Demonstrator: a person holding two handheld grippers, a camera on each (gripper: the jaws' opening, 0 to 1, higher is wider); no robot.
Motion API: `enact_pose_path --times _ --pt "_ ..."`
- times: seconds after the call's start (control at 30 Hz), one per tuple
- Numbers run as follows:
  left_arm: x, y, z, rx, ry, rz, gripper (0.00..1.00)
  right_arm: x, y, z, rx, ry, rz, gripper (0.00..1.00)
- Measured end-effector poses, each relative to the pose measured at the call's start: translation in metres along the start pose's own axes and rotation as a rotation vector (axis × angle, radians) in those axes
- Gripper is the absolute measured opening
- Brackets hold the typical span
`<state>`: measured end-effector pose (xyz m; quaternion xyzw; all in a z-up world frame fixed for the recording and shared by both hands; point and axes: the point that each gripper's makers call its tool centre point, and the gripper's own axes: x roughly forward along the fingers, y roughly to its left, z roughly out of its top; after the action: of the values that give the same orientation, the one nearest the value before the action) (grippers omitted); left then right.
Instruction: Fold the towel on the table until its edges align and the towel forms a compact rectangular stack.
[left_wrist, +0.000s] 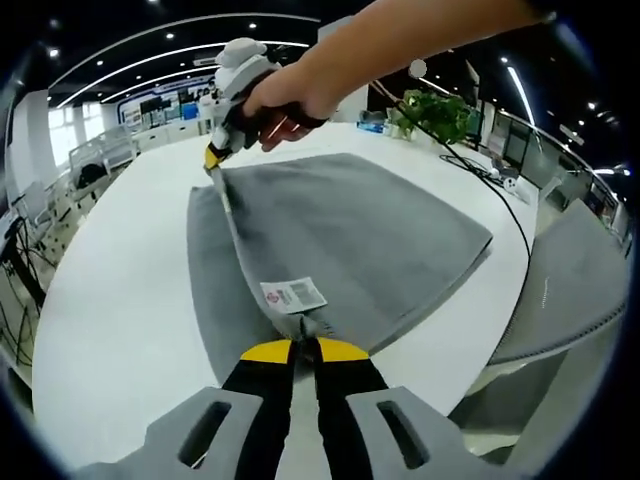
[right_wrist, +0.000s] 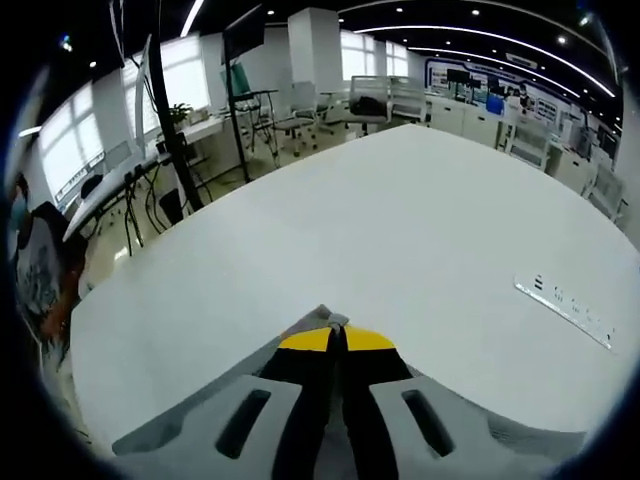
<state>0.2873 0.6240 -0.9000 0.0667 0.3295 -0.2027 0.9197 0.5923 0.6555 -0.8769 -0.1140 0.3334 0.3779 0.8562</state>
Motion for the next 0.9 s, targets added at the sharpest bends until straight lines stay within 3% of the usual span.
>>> enact_pose_path --times 0.4,0.7,0.9 --pt "-0.001 0.005 -0.009 0.001 0.03 0.019 0.18 0.008 0.003 0.0 0.025 -0.017 0.019 0.01" --pt "-0.009 0.011 -0.014 0.024 0.033 0.047 0.27 0.011 0.015 0.006 -0.012 -0.042 0.045 0.0" --pt "-0.018 0.009 0.001 0.056 -0.046 0.044 0.3 0.003 0.022 0.002 -0.017 -0.04 0.048 0.0"
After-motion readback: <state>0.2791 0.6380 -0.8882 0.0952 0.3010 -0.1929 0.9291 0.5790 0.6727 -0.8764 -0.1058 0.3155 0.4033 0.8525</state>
